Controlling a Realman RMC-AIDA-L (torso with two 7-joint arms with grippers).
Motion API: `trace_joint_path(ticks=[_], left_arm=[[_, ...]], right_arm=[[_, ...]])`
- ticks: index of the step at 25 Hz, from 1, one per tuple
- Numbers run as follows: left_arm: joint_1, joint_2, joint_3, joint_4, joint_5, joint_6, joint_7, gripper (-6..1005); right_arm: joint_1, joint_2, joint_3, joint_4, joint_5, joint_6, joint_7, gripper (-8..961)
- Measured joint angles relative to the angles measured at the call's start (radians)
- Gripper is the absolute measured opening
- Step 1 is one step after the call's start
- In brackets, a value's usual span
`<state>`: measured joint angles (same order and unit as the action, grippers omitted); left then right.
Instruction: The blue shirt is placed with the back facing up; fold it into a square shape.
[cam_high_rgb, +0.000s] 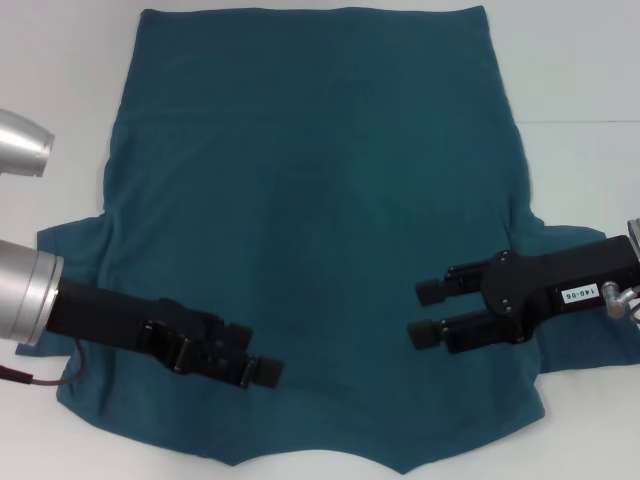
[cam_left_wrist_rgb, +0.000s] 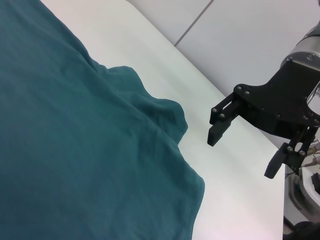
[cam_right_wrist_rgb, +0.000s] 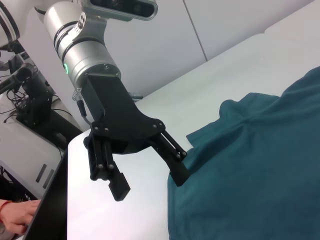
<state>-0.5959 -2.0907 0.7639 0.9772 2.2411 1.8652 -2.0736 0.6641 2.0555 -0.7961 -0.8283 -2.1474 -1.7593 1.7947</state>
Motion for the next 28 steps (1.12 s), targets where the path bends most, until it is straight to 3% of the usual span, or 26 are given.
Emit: trace_joint_path(ticks=[19,24,28], left_arm=[[0.001,0.000,0.000,0.000,0.000,0.000,-0.002,947],[0.010,0.008,-0.003,0.000,0.009,-0.069,-0.060,948],[0.018,0.019,-0.074,0.002,0.010,-0.123,-0.147,947]], right_arm=[[0.001,0.001,0.004,0.000,0.000,0.000,0.000,757],[0.004,-0.001,0.042,0.000,0.002,0.019,0.053,758],[0.014,-0.012,0.095,0.000,0.003,0.045,0.184,758]])
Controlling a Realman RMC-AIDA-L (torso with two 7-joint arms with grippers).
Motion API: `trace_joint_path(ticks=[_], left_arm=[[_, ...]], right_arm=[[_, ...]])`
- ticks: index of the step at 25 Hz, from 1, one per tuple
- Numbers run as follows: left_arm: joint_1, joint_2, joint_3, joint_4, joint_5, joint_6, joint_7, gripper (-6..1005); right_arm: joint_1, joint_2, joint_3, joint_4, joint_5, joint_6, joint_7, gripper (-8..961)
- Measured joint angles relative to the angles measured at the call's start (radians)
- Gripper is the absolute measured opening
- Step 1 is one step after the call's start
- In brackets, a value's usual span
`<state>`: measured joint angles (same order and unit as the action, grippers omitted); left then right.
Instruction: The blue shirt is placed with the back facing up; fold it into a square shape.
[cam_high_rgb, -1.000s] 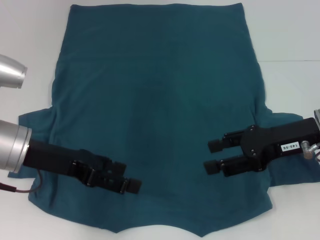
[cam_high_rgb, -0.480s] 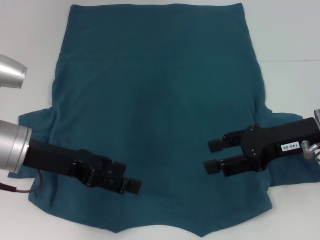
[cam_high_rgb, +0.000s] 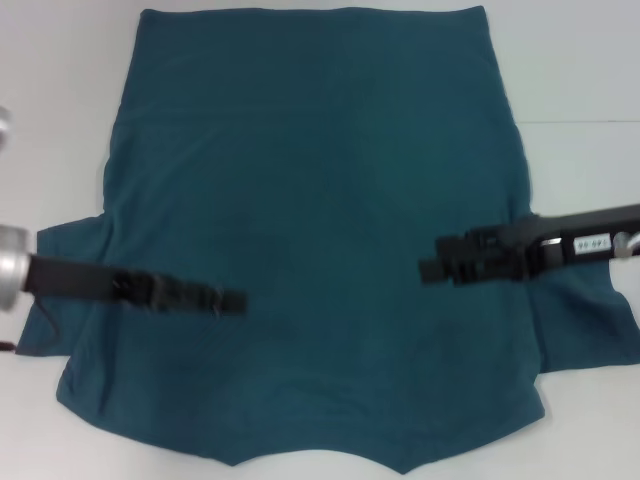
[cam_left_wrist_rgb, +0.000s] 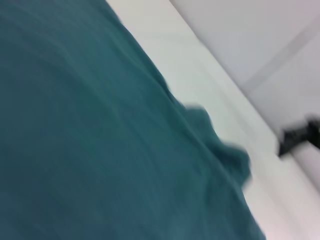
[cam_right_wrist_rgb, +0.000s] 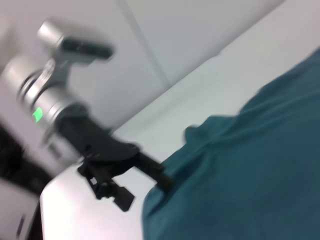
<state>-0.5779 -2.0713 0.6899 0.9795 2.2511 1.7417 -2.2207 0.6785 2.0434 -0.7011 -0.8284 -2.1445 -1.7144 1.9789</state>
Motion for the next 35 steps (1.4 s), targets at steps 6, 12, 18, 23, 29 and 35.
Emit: trace_joint_path(ticks=[6,12,18,23,29,35], left_arm=[[0.011,0.039,-0.255,-0.029,0.000,-0.009,-0.175,948],[0.062,0.056,-0.425,-0.059,0.004,-0.070,-0.248,948],[0.095,0.054,-0.433,-0.099,0.007,-0.176,-0.258,947],[0.100,0.050,-0.426,-0.169,0.007,-0.299,-0.232,948],[0.095,0.048,-0.423,-0.211,0.007,-0.414,-0.182,947],[0.092,0.042,-0.388,-0.257,0.004,-0.546,-0.153,948]], right_arm=[[0.025,-0.042,0.038,0.007,0.021,0.041,0.289,758],[0.049,-0.089,0.040,0.037,0.077,0.064,0.426,757],[0.068,-0.126,0.040,0.081,0.077,0.103,0.472,757],[0.070,-0.135,0.040,0.110,0.078,0.128,0.473,757],[0.069,-0.136,0.040,0.116,0.075,0.137,0.471,758],[0.069,-0.138,0.040,0.117,0.075,0.139,0.470,757]])
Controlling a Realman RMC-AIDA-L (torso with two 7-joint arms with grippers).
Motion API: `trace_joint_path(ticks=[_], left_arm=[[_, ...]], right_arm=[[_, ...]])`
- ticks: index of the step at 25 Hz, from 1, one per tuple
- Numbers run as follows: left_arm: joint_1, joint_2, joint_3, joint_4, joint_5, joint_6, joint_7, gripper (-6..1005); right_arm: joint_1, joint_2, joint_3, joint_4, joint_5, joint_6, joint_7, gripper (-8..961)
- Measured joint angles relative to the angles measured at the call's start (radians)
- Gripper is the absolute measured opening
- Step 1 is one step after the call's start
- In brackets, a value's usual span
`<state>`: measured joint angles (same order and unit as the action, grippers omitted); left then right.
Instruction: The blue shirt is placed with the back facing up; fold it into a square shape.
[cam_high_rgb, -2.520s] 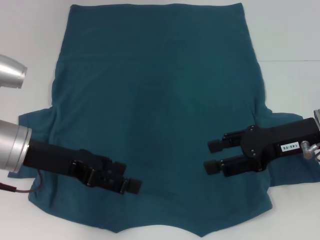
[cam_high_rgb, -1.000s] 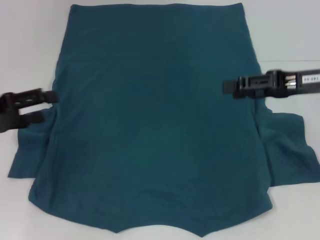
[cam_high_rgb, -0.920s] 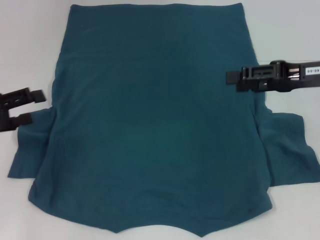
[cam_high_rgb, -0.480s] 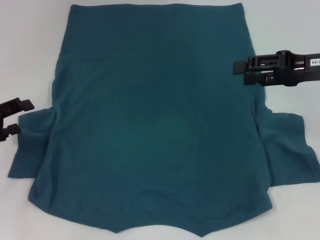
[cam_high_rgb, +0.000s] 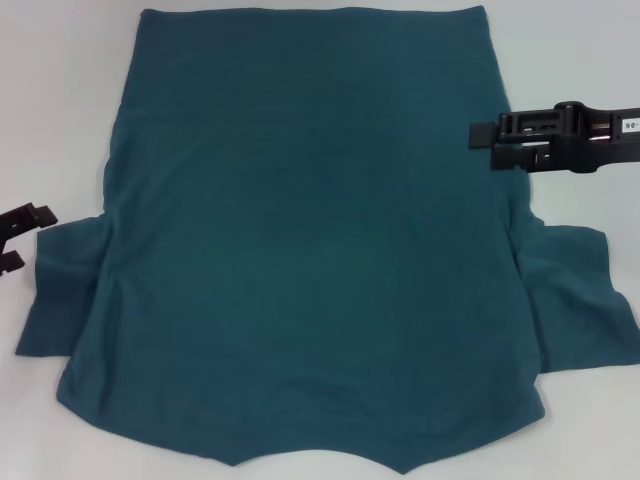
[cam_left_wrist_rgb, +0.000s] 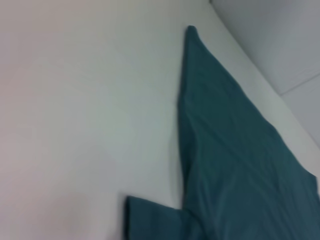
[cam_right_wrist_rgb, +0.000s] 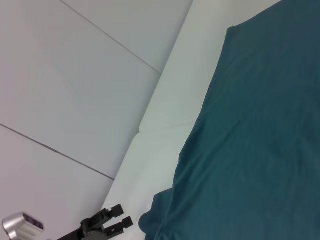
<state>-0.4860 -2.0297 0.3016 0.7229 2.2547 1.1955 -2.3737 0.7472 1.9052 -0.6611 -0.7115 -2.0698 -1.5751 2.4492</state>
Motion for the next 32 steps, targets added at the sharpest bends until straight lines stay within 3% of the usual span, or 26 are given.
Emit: trace_joint_path(ticks=[26,32], left_arm=[[-0.035,-0.004,0.070,-0.100,0.000,-0.162,0.057,948],[-0.032,-0.007,0.084,-0.101,0.000,-0.157,0.052,861]], right_arm=[[-0.009,0.000,0.000,0.014,-0.001,0.008,-0.006,758],[-0.010,0.000,0.000,0.021,0.000,0.007,-0.007,758]])
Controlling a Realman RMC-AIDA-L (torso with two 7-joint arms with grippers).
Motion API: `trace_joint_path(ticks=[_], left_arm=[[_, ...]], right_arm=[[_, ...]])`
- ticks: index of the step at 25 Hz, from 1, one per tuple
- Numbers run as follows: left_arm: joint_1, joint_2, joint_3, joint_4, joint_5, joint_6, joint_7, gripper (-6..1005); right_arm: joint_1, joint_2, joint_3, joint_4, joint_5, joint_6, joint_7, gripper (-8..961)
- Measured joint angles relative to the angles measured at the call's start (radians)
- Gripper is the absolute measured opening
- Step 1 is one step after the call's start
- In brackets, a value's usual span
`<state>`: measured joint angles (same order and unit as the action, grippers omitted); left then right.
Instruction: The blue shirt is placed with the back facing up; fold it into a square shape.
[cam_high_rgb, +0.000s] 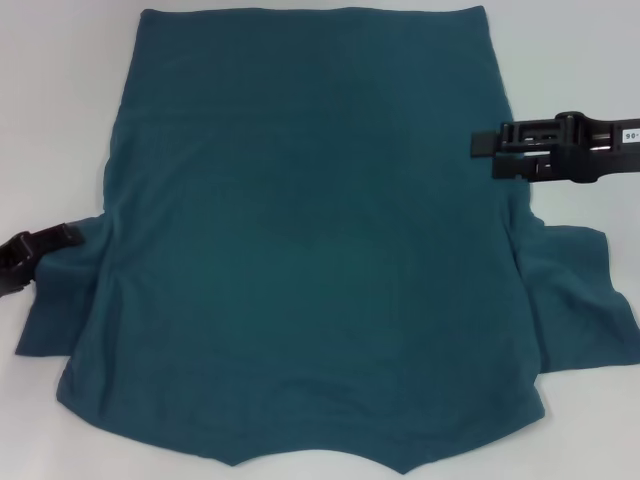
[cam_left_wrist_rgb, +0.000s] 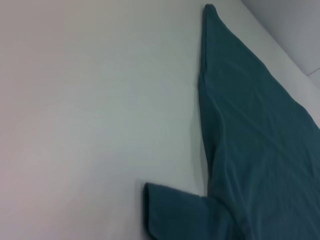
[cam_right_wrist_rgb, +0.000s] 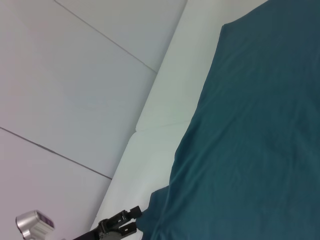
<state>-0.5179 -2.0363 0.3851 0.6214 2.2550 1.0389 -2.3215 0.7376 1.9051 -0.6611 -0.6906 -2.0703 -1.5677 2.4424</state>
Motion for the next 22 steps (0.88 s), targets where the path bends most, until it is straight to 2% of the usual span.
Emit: trace_joint_path(ticks=[4,15,18,22], left_arm=[[0.000,-0.001,0.006,0.003,0.001,-0.004,-0.002,803],[0.002,-0.002,0.009,0.007,0.002,0.000,0.002,565],[0.003,-0.002,0.009,0.007,0.011,0.001,0.003,321],[0.001,-0.002,0.009,0.009,0.026,0.001,0.003,139]], right_arm=[[-0.004,-0.001,0.000,0.002,0.001,0.000,0.000,758],[-0.009,-0.003,0.005,0.002,0.004,0.000,0.000,757],[-0.009,-0.003,0.009,0.002,0.004,0.000,0.000,757],[-0.009,-0.003,0.014,0.003,0.004,0.000,0.000,758]])
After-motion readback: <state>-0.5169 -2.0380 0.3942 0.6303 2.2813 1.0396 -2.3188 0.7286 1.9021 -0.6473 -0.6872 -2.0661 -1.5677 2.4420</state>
